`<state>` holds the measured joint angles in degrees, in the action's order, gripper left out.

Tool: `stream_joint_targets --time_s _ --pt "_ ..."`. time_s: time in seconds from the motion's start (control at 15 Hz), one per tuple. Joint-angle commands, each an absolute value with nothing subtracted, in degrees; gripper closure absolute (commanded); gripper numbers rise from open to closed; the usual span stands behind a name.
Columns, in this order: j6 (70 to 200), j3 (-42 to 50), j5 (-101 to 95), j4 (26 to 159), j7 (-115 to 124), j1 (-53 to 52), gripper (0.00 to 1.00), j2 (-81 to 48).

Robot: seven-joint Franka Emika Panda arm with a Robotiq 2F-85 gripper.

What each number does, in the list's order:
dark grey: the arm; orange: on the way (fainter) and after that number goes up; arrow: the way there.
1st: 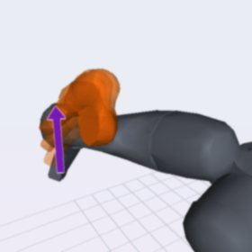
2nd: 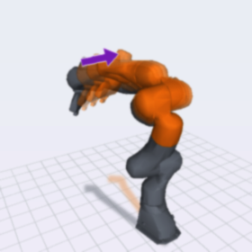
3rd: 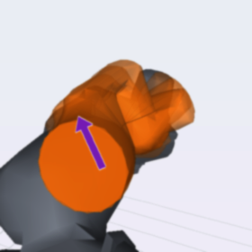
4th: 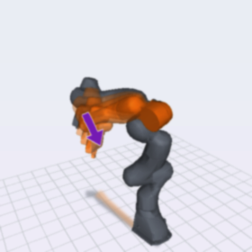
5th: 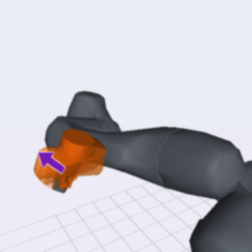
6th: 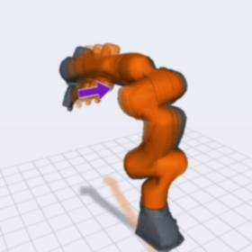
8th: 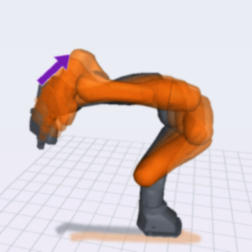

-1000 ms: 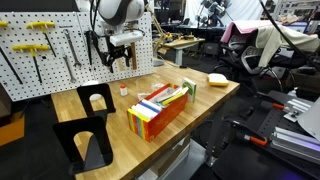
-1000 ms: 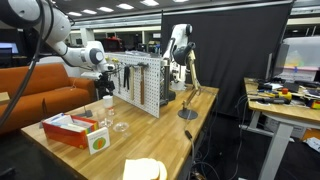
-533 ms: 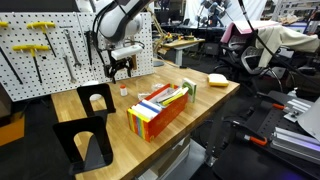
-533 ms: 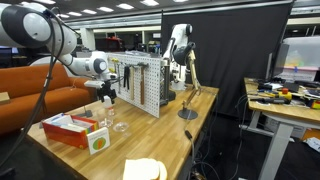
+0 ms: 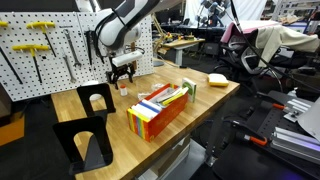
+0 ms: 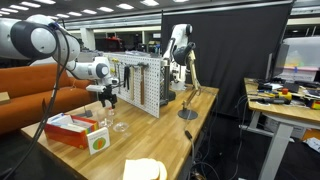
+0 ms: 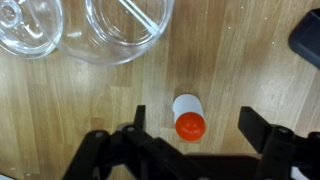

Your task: Put the white object in the small container

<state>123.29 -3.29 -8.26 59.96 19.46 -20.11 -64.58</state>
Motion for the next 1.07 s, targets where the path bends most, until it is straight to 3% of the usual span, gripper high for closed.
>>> stream_joint_targets --time_s 0.0,0.13,0.27,0.33,0.8,1.0 --pt "119.8 -2.7 -6.7 53.0 18.2 -20.6 0.09 -69.1" --pt "119.0 -2.7 -6.7 50.6 17.8 -20.5 0.15 -71.2" --pt "118.0 -2.5 -6.7 48.2 17.6 -20.5 0.4 -72.9" --pt "117.9 -2.3 -6.8 47.1 17.8 -20.5 0.42 -73.6" --pt "115.4 -2.7 -7.9 41.2 18.4 -19.9 0.9 -75.7" --pt "114.0 -2.8 -7.8 41.1 18.3 -19.6 0.91 -75.2"
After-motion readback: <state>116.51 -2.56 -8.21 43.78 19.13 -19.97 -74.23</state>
